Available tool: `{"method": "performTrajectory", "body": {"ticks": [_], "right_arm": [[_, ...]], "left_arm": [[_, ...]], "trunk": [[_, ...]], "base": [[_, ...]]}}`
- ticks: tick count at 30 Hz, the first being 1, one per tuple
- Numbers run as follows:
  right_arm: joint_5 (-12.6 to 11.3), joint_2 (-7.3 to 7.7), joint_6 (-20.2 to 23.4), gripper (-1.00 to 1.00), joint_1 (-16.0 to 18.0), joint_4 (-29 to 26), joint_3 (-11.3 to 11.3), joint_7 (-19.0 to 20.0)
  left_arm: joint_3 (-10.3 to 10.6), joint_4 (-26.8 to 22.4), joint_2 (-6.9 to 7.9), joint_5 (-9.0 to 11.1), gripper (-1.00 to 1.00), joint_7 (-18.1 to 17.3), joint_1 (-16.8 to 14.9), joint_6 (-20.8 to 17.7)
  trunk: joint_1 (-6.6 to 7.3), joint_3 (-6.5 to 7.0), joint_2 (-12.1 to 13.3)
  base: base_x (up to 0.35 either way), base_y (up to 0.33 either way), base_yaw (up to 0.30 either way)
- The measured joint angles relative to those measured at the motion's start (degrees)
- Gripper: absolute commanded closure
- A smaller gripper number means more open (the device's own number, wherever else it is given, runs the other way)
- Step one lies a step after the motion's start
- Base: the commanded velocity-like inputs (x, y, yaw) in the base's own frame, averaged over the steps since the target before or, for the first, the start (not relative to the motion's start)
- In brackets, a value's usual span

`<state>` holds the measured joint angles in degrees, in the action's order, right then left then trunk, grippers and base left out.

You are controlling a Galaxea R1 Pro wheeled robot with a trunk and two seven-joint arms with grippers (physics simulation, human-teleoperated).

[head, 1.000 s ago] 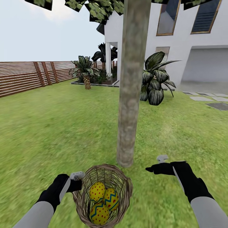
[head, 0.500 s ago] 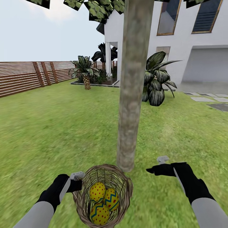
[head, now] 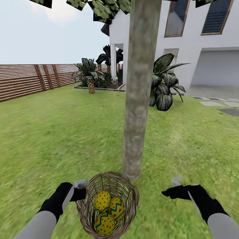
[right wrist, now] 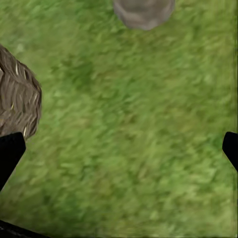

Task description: Take the three Easter eggs out of the wicker basket on the lawn in the garden, then place them on the lawn next to a single tree (choose any tree) so that all three eggs are next to the same tree and none are left in the basket.

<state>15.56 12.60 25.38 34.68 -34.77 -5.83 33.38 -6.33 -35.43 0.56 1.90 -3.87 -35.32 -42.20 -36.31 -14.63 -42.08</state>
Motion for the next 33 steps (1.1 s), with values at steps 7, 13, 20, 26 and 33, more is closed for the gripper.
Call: {"method": "performTrajectory", "body": {"ticks": [7, 13, 20, 26, 33], "right_arm": [[2.61, 0.75, -4.94, -1.0, 0.01, 4.42, -0.04, -0.73], [1.98, 5.07, -5.38, -1.0, 0.01, -1.39, -2.41, 2.26], [2.0, 5.26, -5.58, -1.0, 0.17, -1.9, -4.95, 3.54], [2.12, 5.16, -5.58, -1.0, 0.17, -1.68, -4.81, 3.58], [2.18, 5.08, -5.65, -1.0, 0.17, -1.08, -4.66, 3.53]], "left_arm": [[-0.08, 0.0, 0.07, 0.03, 1.0, 0.0, 0.0, -0.01], [-0.09, 0.0, 0.07, 0.1, 1.0, -0.01, -0.02, -0.01], [-0.09, 0.0, 0.03, 0.09, 1.0, -0.01, 0.0, -0.04], [-0.09, -0.01, 0.07, 0.05, 1.0, 0.06, 0.0, -0.1], [-0.08, 0.0, 0.02, 0.06, 1.0, 0.01, 0.0, 0.04]], "trunk": [[-1.54, -1.25, -2.82], [-2.86, -2.33, -5.23], [-4.39, -3.6, -8.04], [-5.5, -4.5, -10.06], [-5.47, -4.5, -10.07]], "base": [[0.0, 0.0, 0.0], [0.0, 0.0, 0.0], [0.0, 0.0, 0.0], [0.0, 0.0, 0.0], [0.186, 0.0, 0.0]]}}
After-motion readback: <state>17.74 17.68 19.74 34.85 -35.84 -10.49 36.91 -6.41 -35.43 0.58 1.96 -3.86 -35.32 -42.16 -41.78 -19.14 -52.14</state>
